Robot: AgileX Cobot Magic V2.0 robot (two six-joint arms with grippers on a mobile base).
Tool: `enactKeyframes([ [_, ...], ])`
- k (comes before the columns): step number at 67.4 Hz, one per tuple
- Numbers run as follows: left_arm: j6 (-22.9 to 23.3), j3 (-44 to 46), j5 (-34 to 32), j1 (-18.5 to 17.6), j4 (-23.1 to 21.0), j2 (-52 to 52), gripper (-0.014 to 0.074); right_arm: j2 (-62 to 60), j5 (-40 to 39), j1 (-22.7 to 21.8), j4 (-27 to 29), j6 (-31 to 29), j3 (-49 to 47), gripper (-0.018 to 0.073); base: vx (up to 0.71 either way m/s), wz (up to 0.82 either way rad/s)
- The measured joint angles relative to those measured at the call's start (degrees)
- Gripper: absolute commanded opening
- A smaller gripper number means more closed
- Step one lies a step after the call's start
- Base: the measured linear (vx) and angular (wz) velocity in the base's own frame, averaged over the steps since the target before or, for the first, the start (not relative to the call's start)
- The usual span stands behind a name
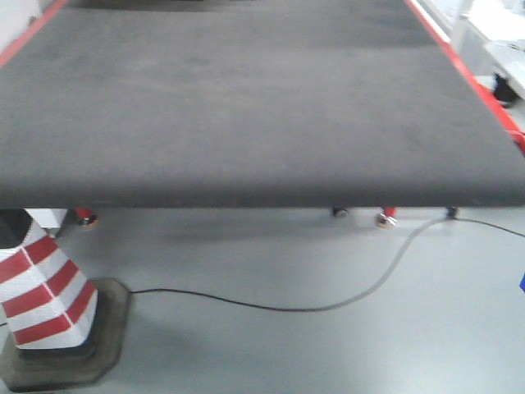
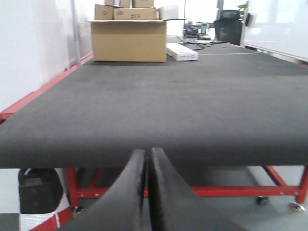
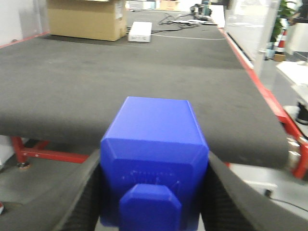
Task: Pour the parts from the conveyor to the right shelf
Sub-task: 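Drive away from the conveyor holding the blue part in the right gripper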
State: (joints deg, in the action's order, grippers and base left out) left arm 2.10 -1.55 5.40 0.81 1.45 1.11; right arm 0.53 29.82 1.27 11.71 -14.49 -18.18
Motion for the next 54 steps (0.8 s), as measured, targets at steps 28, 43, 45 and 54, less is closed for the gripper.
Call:
enactKeyframes([
  [28,0.0,0.0,0.0,0.0,0.0,0.0,-0.0006,0.0,0.0,0.0,0.0,0.0,0.0,0.0048,-0.23,-0.66],
  [43,0.0,0.0,0.0,0.0,0.0,0.0,-0.0006,0.0,0.0,0.0,0.0,0.0,0.0,0.0048,-0.22,-0.86],
  [45,0.0,0.0,0.0,0.0,0.0,0.0,-0.0006,0.0,0.0,0.0,0.0,0.0,0.0,0.0048,-0.22,-0.84],
  [54,0.0,0.0,0.0,0.0,0.0,0.0,-0.0006,0.0,0.0,0.0,0.0,0.0,0.0,0.0048,-0.21,-0.81],
])
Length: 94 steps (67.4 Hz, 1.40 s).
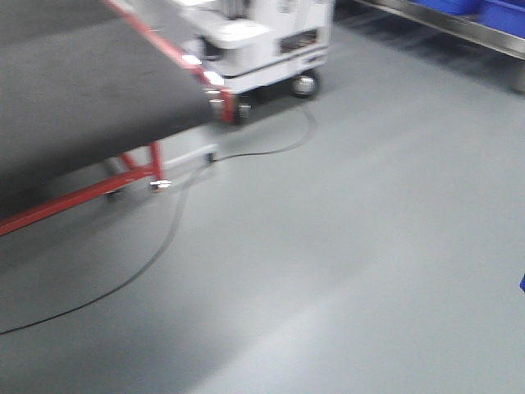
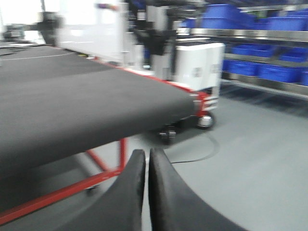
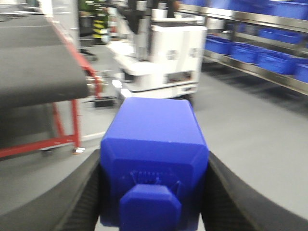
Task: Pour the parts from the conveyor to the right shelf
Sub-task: 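Drive away from the conveyor holding the blue part in the right gripper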
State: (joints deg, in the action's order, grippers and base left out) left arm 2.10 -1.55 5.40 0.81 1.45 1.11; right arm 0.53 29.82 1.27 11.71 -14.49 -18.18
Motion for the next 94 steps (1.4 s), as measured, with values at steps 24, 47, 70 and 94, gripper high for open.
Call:
enactKeyframes([
  [24,0.0,0.0,0.0,0.0,0.0,0.0,-0.0006,0.0,0.0,0.0,0.0,0.0,0.0,0.0048,-0.19,-0.72],
  [47,0.0,0.0,0.0,0.0,0.0,0.0,-0.0006,0.0,0.0,0.0,0.0,0.0,0.0,0.0048,-0.17,-0.72],
  [70,0.0,0.0,0.0,0.0,0.0,0.0,-0.0006,0.0,0.0,0.0,0.0,0.0,0.0,0.0048,-0.06,-0.90],
  [94,0.0,0.0,0.0,0.0,0.0,0.0,-0.0006,0.0,0.0,0.0,0.0,0.0,0.0,0.0048,0.03,-0.77],
])
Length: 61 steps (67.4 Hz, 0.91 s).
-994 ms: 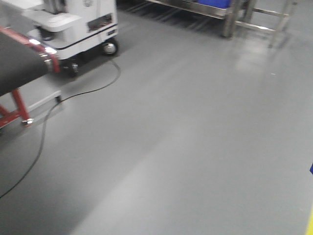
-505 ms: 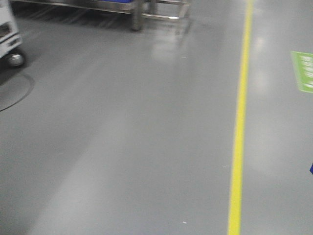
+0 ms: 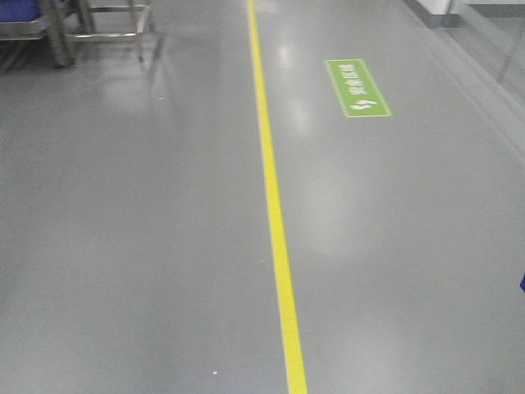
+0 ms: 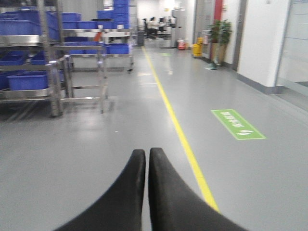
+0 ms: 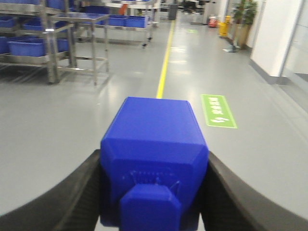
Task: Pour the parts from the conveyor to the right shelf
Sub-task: 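Drive away from the conveyor holding the blue part in the right gripper, then drive along the yellow floor line carrying the blue part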
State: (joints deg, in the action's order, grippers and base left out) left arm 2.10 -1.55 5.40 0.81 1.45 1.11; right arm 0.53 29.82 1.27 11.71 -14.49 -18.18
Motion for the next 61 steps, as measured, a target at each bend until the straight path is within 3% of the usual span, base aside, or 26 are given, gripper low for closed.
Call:
enactKeyframes([
  [61,0.0,0.0,0.0,0.0,0.0,0.0,-0.0006,0.0,0.0,0.0,0.0,0.0,0.0,0.0048,0.16,-0.15],
])
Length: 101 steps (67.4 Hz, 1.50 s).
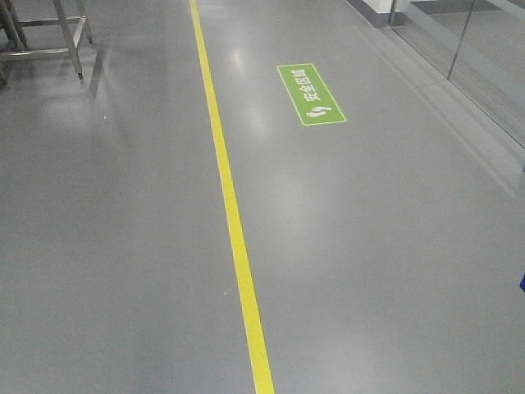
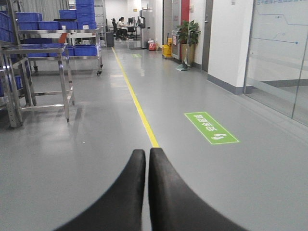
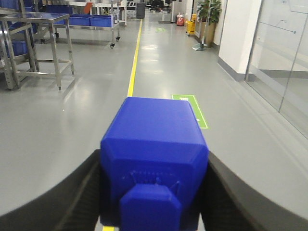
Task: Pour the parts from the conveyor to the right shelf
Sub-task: 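Drive along the yellow floor line carrying the blue part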
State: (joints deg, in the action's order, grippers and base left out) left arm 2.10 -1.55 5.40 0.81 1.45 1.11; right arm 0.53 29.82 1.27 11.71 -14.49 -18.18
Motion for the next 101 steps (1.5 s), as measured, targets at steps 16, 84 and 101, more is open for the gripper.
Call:
enactKeyframes([
  [16,0.0,0.0,0.0,0.0,0.0,0.0,-0.0006,0.0,0.0,0.0,0.0,0.0,0.0,0.0048,0.38,0.20],
  [84,0.0,0.0,0.0,0.0,0.0,0.0,-0.0006,0.0,0.0,0.0,0.0,0.0,0.0,0.0048,0.56,0.09],
  [101,0.0,0.0,0.0,0.0,0.0,0.0,-0.0006,0.0,0.0,0.0,0.0,0.0,0.0,0.0048,0.68,-0.01],
])
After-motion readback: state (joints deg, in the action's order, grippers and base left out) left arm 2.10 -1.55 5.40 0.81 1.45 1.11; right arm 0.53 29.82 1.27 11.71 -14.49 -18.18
